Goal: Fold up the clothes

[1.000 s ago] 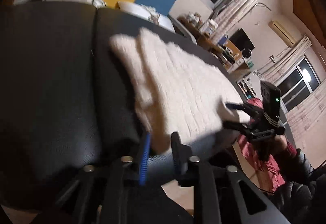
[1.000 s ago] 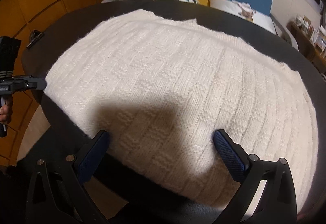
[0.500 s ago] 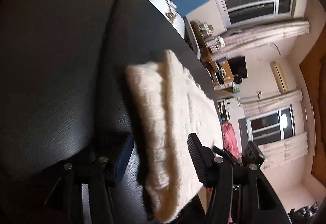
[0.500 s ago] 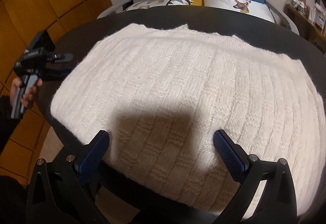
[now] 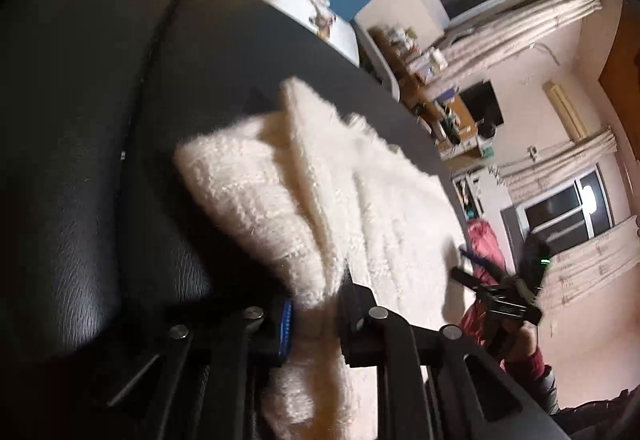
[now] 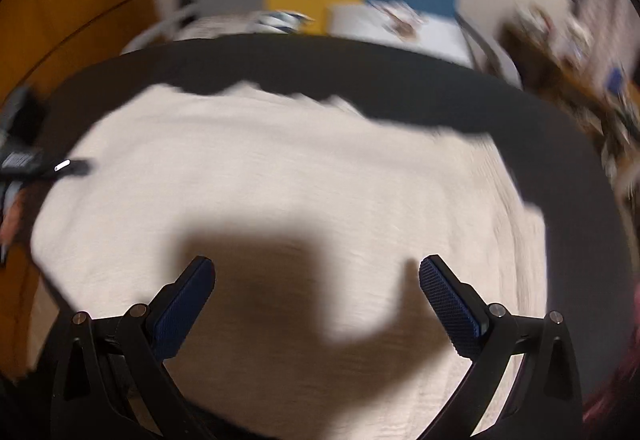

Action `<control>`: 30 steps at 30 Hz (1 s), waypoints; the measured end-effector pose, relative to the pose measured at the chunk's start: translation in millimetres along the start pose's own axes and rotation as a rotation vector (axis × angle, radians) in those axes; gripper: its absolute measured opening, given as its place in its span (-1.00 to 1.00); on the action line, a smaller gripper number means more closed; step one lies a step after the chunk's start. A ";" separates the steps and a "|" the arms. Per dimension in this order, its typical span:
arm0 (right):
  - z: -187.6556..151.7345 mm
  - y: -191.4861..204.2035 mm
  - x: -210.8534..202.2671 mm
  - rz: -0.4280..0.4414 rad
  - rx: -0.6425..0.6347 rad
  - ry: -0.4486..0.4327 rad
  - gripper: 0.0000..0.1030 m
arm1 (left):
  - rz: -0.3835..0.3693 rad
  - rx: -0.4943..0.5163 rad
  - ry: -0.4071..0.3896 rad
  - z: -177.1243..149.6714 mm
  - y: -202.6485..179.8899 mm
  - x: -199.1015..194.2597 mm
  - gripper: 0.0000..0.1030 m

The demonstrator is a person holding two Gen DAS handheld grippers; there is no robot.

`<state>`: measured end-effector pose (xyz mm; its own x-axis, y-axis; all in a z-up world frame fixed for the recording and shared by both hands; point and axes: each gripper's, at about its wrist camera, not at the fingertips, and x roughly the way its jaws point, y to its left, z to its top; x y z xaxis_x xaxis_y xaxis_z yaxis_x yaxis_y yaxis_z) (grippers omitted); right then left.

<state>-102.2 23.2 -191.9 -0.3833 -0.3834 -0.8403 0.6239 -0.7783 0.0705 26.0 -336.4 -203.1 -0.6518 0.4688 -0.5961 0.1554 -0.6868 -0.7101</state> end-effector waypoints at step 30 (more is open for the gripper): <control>-35.7 -17.6 4.0 0.299 0.219 -0.060 1.00 | -0.239 -0.041 -0.152 36.9 -173.0 -5.4 -0.70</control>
<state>-90.4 53.1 -215.6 -0.2495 -0.6336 -0.7324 0.5562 -0.7129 0.4272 -24.7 -240.6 -63.3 -0.7767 0.5243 -0.3491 0.0119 -0.5420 -0.8403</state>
